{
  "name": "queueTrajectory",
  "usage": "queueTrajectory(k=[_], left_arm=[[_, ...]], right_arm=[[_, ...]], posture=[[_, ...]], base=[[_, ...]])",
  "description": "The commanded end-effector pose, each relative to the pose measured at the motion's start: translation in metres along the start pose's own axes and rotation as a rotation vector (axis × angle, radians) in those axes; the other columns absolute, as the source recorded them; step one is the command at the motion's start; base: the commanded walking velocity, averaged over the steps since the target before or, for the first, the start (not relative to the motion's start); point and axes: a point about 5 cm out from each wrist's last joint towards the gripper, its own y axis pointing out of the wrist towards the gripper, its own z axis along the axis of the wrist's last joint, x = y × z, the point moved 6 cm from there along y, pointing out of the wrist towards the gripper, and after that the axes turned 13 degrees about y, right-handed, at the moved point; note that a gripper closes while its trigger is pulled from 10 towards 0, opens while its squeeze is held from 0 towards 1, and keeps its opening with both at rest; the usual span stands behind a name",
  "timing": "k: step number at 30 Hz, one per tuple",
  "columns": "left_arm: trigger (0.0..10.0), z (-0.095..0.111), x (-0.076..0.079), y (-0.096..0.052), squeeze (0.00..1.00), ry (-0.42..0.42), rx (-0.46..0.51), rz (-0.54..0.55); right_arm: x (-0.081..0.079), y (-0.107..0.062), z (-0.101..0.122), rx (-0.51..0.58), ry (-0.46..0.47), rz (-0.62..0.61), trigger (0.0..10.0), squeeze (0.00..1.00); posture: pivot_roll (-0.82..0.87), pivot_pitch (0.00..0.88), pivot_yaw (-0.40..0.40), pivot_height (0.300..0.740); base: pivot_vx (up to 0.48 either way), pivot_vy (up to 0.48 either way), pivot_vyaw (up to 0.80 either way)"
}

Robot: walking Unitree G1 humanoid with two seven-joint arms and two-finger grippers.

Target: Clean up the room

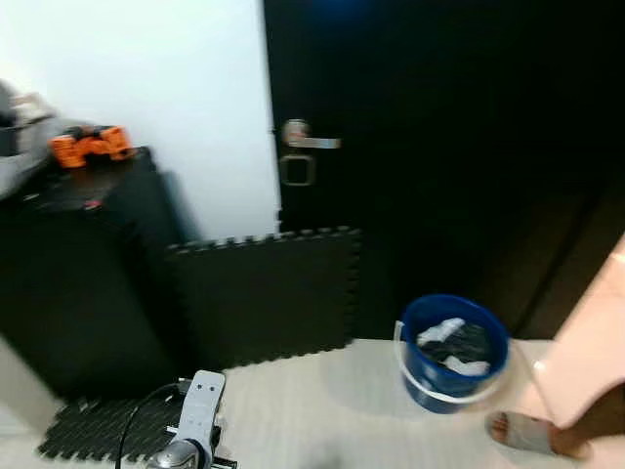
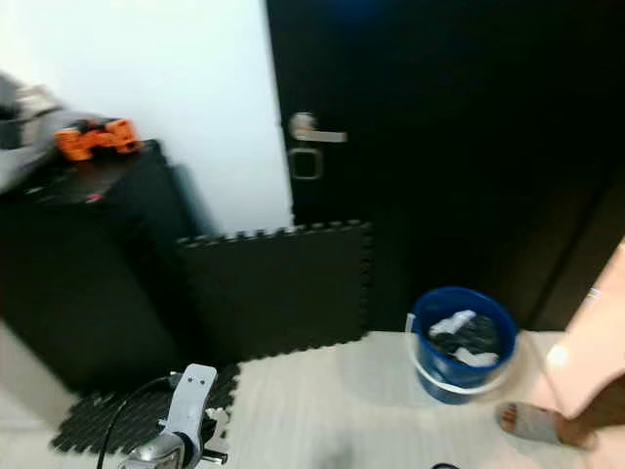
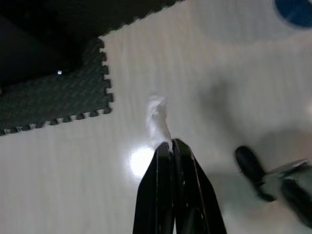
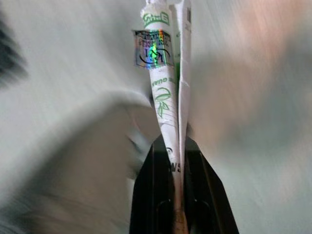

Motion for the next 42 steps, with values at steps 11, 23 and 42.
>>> queueTrajectory(k=[11,23,42], left_arm=[[10.0,-0.012,-0.019,-0.004,0.00,-0.005,-0.022,0.065],[10.0,-0.020,-0.003,-0.005,0.00,-0.019,-0.028,0.013],[10.0,-0.027,-0.009,-0.007,0.00,-0.041,-0.053,0.044]], right_arm=[[-0.101,-0.003,0.103,0.198,-0.622,0.263,10.0,0.00],[-0.123,-0.003,0.096,0.164,-0.695,0.294,10.0,0.00],[-0.126,-0.003,0.091,0.158,-0.681,0.311,10.0,0.00]], posture=[[-0.05,0.000,0.060,0.729],[-0.03,0.000,0.053,0.729],[-0.03,0.004,0.051,0.729]], base=[[0.000,0.000,-0.74],[0.000,0.000,-0.74],[0.000,-0.113,-0.74]])
